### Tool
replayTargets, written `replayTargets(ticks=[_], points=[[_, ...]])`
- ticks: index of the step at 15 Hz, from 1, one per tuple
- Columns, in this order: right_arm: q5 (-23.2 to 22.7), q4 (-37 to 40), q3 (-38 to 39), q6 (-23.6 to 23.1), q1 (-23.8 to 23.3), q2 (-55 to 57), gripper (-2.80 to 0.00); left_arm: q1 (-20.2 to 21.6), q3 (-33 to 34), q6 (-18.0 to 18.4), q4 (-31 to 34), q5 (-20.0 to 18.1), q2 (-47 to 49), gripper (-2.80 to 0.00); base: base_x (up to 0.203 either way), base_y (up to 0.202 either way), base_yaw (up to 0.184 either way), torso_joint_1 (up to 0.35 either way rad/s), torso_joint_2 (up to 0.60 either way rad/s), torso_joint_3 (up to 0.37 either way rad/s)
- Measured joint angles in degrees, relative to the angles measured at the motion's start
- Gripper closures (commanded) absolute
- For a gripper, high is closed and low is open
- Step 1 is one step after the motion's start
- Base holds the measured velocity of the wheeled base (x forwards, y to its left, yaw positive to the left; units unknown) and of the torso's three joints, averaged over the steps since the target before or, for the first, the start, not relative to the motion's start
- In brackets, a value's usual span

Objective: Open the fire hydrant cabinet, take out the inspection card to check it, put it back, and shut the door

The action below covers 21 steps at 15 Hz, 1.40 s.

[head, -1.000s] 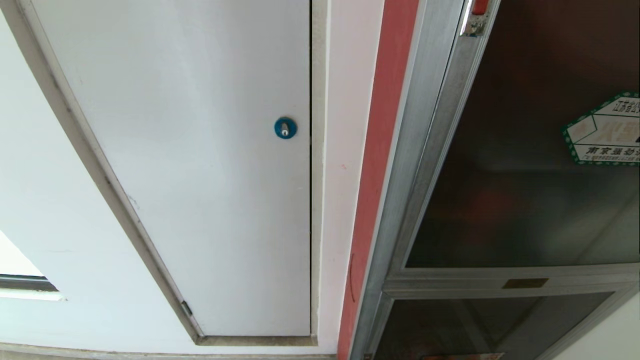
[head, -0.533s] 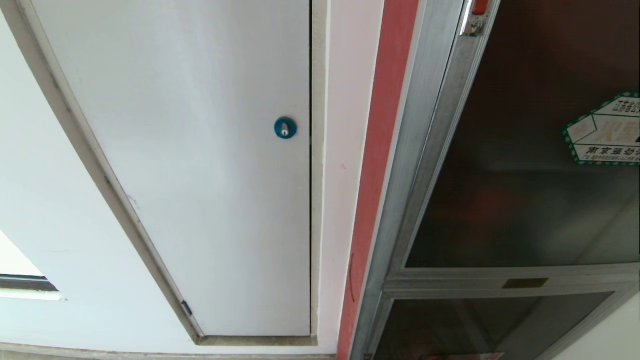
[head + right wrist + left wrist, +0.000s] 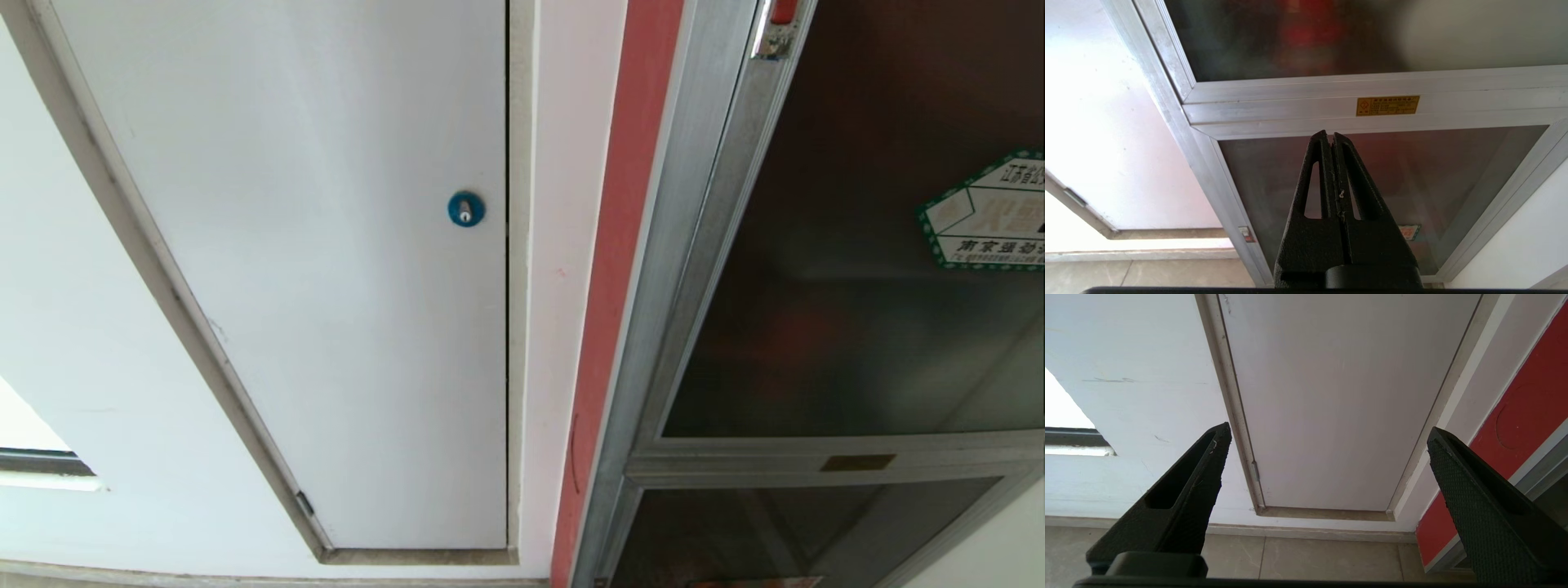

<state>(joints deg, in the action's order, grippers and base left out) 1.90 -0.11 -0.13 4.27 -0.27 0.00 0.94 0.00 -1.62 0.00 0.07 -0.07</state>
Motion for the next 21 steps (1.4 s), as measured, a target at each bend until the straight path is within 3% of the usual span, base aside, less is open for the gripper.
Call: replayTargets(ticks=[4, 8, 13, 18, 21], points=[[-0.33, 2.56, -4.46, -0.09, 0.00, 0.21, 0.00, 0.00, 0.00, -0.02, 0.00, 0.01, 0.00, -2.80, 0.000, 0.000, 0.000, 0.000, 0.00, 0.000], [-4.75, 8.09, -15.95, -0.16, 0.00, 5.15, 0.00, 0.00, 0.00, -0.02, 0.00, 0.00, 0.00, -2.80, 0.000, 0.000, 0.000, 0.000, 0.00, 0.000], [-15.49, 11.69, -30.78, 0.87, 0.00, 17.17, 0.00, 0.00, 0.00, 0.00, 0.00, 0.00, 0.00, -2.80, 0.000, 0.000, 0.000, 0.000, 0.00, 0.000], [-27.11, 12.61, -46.96, 8.76, 0.06, 31.78, 0.00, 0.00, 0.00, 0.00, 0.00, 0.00, 0.00, -2.80, 0.000, 0.000, 0.000, 0.000, 0.00, 0.000], [-32.63, 12.37, -53.67, 10.60, 0.22, 40.06, 0.00, 0.00, 0.00, -0.02, 0.00, 0.00, 0.00, -2.80, 0.000, 0.000, 0.000, 0.000, 0.00, 0.000]])
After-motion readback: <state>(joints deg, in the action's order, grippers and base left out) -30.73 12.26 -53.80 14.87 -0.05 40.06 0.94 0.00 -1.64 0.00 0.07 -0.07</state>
